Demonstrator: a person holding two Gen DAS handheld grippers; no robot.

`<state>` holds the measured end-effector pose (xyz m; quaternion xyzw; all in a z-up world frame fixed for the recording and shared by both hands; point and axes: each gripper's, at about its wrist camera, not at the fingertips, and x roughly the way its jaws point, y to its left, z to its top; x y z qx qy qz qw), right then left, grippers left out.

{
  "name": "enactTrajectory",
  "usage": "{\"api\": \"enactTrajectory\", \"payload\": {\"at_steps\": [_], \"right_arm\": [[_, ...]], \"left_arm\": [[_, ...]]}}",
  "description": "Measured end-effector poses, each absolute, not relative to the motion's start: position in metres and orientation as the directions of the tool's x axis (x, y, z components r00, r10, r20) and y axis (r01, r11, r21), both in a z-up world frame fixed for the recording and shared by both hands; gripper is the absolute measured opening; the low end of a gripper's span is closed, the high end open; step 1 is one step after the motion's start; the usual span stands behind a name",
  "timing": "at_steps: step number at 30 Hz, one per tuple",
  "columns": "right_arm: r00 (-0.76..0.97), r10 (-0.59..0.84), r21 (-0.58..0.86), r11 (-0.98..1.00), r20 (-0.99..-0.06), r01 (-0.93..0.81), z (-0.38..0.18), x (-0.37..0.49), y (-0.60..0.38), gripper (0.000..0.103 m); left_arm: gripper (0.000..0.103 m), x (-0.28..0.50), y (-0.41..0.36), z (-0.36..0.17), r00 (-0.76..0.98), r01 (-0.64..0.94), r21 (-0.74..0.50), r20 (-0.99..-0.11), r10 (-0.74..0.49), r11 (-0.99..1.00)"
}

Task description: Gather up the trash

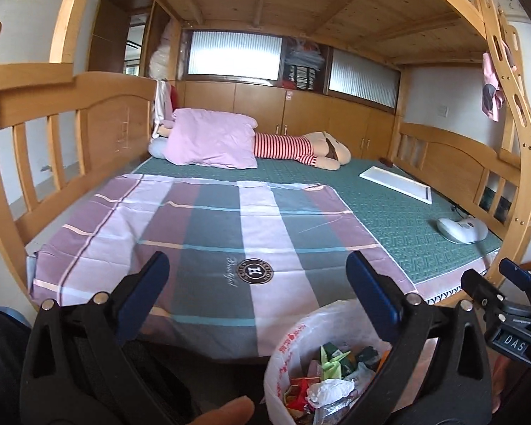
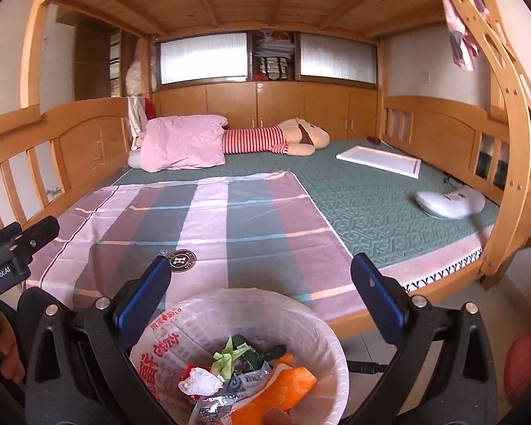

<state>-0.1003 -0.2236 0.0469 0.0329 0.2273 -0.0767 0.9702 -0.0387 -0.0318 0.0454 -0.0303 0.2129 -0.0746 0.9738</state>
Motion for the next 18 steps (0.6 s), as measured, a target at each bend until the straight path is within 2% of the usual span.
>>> {"api": "enactTrajectory", "payload": {"at_steps": [8,18], "right_arm": [[0.891,-0.136,0.049,0.983,-0.432,0.174,0.0519,-0.1036,-0.2253,0.099],[0.893,-0.144,0.043,0.983,-0.426,0.179,0.0531,-0.1064,-0.2253,0.099]], "left_arm": [[0.099,-0.0431,-0.0372,0.0430,0.880,0.138,-0.035,-0.453,-0.139,0.990],[0.099,-0.0439,-0.0345,0.0417,0.881,0.104,-0.029,-0.462,-0.106,0.994]]}}
